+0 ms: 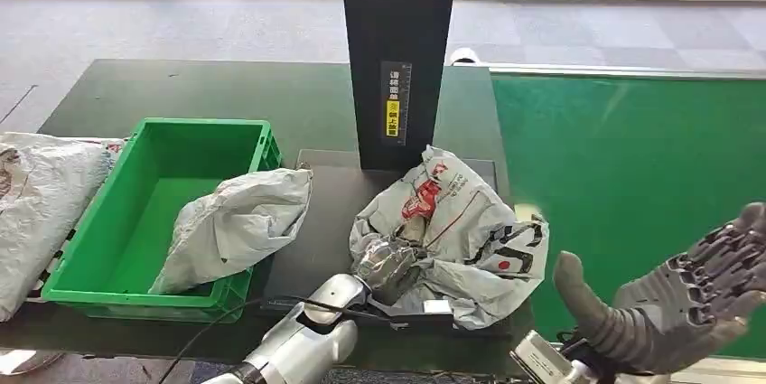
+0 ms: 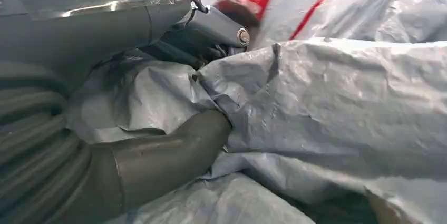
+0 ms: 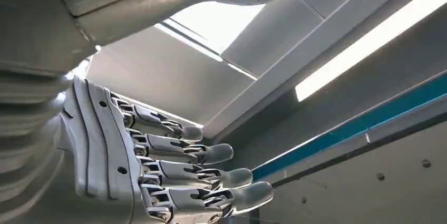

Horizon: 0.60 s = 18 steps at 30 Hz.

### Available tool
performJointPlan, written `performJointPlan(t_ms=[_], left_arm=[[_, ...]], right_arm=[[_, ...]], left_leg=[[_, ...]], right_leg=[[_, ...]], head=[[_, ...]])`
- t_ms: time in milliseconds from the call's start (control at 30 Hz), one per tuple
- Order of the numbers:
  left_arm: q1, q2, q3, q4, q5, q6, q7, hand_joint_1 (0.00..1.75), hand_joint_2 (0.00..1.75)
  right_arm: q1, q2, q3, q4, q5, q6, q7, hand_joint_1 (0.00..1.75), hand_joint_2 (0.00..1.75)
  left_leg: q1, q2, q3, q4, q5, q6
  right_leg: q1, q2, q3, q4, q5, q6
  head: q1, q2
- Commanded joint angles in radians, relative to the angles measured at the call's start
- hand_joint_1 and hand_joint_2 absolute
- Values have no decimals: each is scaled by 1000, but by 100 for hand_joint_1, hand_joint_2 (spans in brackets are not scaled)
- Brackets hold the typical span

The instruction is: Moved the parcel from conveyor to table for the left to box.

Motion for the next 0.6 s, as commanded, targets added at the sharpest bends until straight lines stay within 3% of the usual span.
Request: performJointPlan(t_ms=[33, 600], left_arm=[[-11, 24, -39, 32, -18, -22, 19, 175, 175], [-15, 33, -36, 70, -32, -6, -13, 175, 175]], right_arm=[[5, 23, -81, -7, 6, 3, -1, 0, 175], [21, 31, -109, -29, 7, 3, -1, 0, 175]], left_leg=[[0, 0, 2, -1, 0, 0], [0, 0, 2, -1, 0, 0]], right_leg=[[0, 0, 2, -2, 0, 0], [0, 0, 2, -1, 0, 0]], head=[[0, 0], [0, 0]])
